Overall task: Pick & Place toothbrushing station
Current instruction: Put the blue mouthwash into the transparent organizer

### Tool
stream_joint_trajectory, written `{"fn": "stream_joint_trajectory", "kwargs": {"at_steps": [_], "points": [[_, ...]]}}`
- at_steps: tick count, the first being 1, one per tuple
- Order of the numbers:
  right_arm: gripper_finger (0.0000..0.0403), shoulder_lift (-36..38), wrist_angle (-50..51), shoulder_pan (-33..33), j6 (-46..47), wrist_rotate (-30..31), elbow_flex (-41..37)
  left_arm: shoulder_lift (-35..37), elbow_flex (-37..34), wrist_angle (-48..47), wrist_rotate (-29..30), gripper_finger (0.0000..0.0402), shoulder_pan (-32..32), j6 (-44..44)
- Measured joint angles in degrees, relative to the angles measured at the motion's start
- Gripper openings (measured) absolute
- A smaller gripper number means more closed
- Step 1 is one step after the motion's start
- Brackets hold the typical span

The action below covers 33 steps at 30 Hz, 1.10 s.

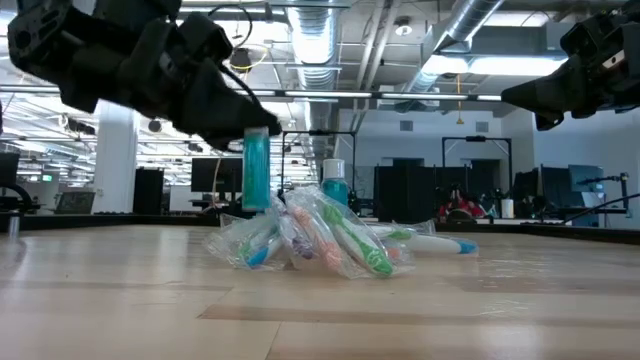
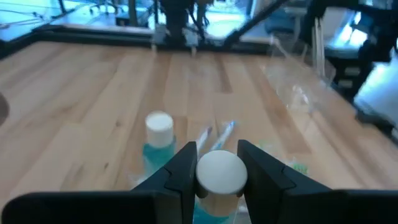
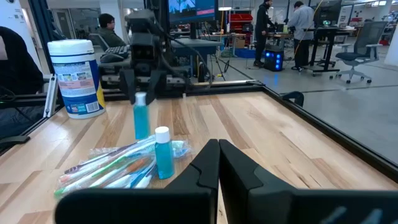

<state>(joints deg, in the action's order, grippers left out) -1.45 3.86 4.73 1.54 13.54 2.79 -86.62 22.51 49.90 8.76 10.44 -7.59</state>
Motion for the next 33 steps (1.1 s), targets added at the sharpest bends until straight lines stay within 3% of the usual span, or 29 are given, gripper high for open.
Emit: {"fn": "stream_joint_trajectory", "kwargs": {"at_steps": [6, 15, 25, 33], "points": [[0.0, 0.0, 0.0, 0.0, 1.3, 0.0, 0.0, 4.7, 1.4, -5.7, 1.5, 0.009, 0.0, -1.9], [0.0, 0.0, -0.3, 0.0, 1.5, 0.5, 0.0, 5.3, 13.1, -18.5, 5.1, 0.009, 0.0, -3.4], [0.0, -1.5, -5.3, 0.2, 3.0, -0.3, 0.0, 5.3, 21.6, -19.7, 6.6, 0.009, -1.5, -3.5], [0.0, -10.1, -17.9, 2.5, 3.0, -3.2, 0.0, 3.6, 24.4, -21.7, 6.9, 0.009, -3.1, -3.5]]}}
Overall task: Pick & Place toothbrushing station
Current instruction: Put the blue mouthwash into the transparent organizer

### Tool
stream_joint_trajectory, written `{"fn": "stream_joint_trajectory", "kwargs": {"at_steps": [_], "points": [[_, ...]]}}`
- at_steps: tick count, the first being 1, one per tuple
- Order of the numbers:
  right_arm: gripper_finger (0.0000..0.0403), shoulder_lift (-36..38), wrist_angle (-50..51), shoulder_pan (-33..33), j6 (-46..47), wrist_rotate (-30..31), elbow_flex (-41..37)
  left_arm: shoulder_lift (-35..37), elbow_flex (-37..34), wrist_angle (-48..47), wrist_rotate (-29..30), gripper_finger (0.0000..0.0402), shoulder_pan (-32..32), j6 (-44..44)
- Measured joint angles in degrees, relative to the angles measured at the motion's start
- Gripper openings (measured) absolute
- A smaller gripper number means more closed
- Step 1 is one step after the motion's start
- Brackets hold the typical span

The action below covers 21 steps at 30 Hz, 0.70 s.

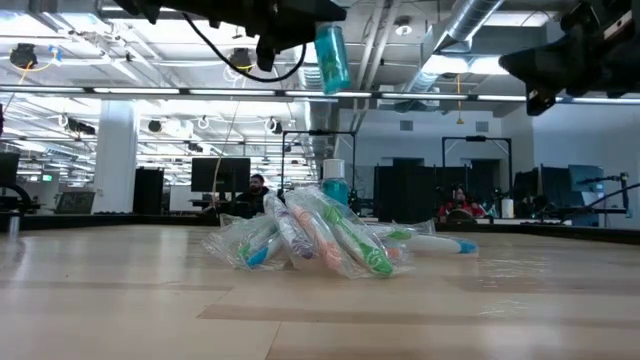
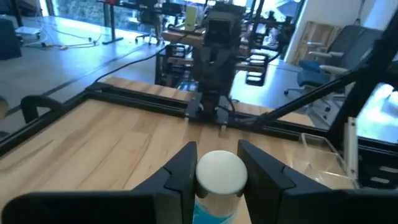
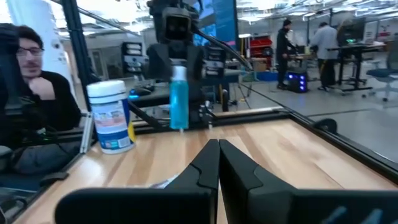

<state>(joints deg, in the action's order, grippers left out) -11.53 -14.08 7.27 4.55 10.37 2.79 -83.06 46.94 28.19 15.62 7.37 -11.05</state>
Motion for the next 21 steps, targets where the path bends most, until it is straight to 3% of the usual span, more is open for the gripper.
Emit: {"fn": "stream_joint_trajectory", "kwargs": {"at_steps": [11, 21], "points": [[0.0, -23.3, -21.1, 5.5, 2.4, 0.0, 0.9, -9.4, 7.6, 0.2, -0.3, 0.0089, -1.6, 0.1], [0.0005, -44.0, -22.0, 6.9, 1.6, 0.2, 12.1, -12.1, 9.9, -0.8, -0.2, 0.009, -1.7, 0.0]]}}
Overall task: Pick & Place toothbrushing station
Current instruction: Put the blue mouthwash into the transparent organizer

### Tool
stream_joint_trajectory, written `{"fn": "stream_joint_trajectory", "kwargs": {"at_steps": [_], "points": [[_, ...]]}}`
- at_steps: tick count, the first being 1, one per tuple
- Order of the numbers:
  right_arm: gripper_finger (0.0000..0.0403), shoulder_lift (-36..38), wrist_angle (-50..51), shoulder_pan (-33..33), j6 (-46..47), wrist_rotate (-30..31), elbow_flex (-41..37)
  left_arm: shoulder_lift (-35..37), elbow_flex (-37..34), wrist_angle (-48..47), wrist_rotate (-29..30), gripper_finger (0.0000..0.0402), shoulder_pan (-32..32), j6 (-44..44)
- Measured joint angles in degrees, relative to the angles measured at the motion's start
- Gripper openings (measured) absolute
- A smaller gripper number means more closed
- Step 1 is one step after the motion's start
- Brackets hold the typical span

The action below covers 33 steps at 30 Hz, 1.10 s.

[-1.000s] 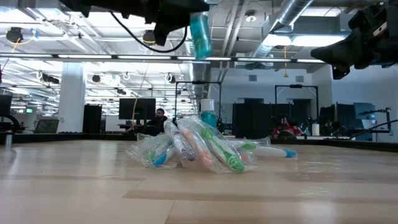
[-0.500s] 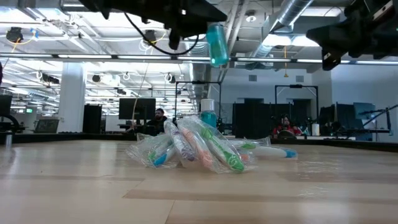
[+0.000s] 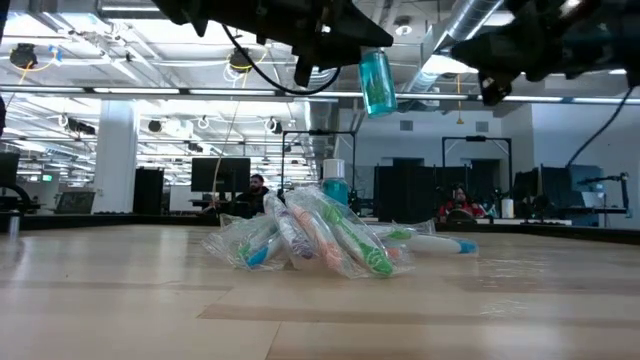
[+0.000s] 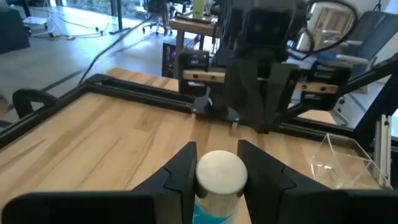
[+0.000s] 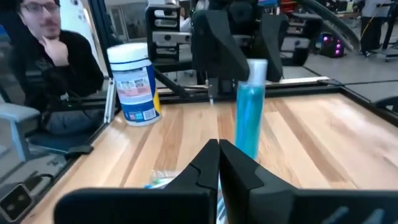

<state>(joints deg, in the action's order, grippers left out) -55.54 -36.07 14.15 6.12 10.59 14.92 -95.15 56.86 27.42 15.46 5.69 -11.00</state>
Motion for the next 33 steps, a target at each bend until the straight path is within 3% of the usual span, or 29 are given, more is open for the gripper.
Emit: {"fn": "stream_joint_trajectory", "kwargs": {"at_steps": [5, 17, 26, 33], "points": [[0.0024, -6.0, 0.2, -0.1, -1.3, 0.1, 4.3, 0.0, 0.0, -0.4, 0.0, 0.0091, 0.0, 0.0], [0.0125, -15.1, 4.3, -0.5, -2.0, 2.8, 12.8, 0.0, 0.0, -0.5, 0.0, 0.0092, 0.1, 0.0], [0.0183, -16.0, 4.3, -1.8, -2.2, 4.5, 13.7, 0.0, 0.0, -0.6, -0.2, 0.0092, 0.1, 0.0], [0.0194, -16.0, 3.9, -2.7, -1.6, 4.5, 13.7, 0.0, 0.0, -0.6, -0.2, 0.0092, 0.1, 0.0]]}}
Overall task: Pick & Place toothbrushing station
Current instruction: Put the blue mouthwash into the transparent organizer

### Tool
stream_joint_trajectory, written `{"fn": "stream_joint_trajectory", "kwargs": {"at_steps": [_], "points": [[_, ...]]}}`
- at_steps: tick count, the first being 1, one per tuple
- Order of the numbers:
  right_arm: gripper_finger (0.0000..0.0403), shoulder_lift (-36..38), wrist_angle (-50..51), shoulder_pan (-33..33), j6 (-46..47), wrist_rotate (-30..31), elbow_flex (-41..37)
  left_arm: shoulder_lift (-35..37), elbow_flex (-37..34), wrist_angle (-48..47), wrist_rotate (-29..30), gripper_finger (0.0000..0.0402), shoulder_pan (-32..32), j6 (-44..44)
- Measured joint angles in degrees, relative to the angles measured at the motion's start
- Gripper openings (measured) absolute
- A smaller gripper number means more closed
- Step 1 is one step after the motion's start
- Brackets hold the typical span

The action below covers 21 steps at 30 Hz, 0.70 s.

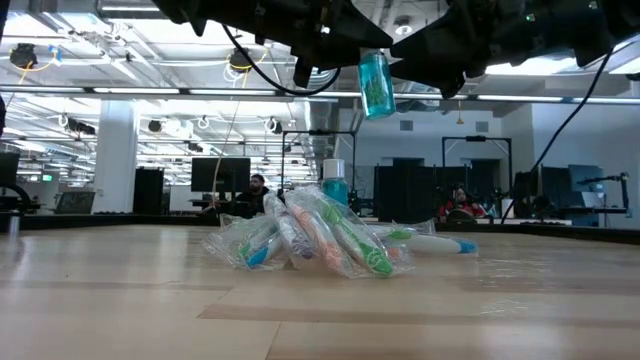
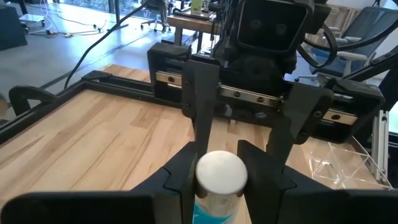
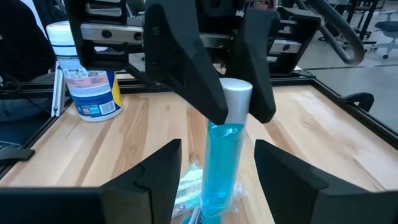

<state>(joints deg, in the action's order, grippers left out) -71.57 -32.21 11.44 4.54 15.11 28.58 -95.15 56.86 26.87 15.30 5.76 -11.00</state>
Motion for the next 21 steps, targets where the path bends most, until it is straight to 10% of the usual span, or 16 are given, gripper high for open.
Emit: {"fn": "stream_joint_trajectory", "kwargs": {"at_steps": [21], "points": [[0.0158, -6.3, -2.0, -2.2, -0.7, 0.0, 3.3, 0.0, 0.0, 0.2, 3.4, 0.0092, -0.1, 0.0]]}}
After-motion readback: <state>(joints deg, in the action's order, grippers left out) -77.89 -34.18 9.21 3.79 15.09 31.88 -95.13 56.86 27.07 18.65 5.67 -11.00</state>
